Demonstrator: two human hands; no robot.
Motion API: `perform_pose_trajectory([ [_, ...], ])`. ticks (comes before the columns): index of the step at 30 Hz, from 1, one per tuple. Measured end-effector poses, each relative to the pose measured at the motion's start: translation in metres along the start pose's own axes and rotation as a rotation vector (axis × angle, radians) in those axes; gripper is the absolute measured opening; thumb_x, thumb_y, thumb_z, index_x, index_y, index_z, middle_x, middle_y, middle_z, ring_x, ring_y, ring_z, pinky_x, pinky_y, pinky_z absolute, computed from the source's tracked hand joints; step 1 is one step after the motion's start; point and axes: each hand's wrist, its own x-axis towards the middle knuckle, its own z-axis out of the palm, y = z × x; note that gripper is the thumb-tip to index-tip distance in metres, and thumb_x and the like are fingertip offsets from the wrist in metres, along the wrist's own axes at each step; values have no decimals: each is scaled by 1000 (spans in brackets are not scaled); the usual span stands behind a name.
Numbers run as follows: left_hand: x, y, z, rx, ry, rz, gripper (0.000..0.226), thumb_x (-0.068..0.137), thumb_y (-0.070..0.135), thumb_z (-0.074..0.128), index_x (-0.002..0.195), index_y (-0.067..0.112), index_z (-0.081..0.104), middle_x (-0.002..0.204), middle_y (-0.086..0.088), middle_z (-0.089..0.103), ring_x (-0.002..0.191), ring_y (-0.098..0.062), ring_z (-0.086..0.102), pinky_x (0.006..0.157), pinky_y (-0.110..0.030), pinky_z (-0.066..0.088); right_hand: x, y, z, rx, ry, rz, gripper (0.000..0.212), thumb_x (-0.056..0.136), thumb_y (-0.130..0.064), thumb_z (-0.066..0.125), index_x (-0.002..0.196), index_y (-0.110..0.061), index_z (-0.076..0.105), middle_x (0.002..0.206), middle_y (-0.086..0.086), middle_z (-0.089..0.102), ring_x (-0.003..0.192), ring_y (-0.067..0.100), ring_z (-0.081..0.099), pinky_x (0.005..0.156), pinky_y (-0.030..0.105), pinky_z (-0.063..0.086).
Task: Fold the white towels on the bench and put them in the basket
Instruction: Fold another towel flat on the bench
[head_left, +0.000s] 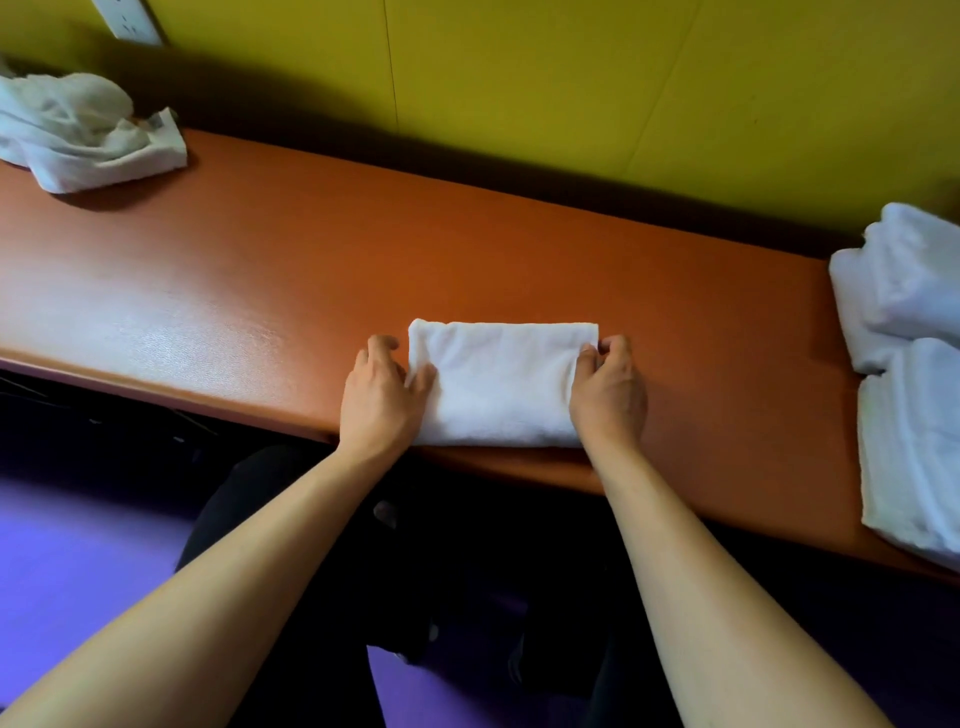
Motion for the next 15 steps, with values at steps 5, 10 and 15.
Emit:
perform_pose_trajectory([
  [5,-8,10,-6,74,-44,-87,42,96,44,57,113,6,56,109,-13,66,104,-34,58,82,-38,41,-25,10,-19,-64,-36,153,45,97,-57,43,112,-15,51,117,13,60,107,37,58,81,40,43],
  [10,-14,22,-14,-42,-194,-246,52,89,40,66,125,4,55,121,-14,64,114,-34,58,91,-39,46,-41,20,-26,120,-228,361,66,86,-57,62,130,-8,53,125,14,62,112,36,60,93,42,50],
  [15,-28,45,-20,-218,-201,-423,20,89,23,65,93,4,64,88,-10,66,93,-33,64,66,-35,45,-39,28,-48,538,-391,627,54,75,-49,77,106,-6,69,86,6,70,61,20,58,50,27,43],
])
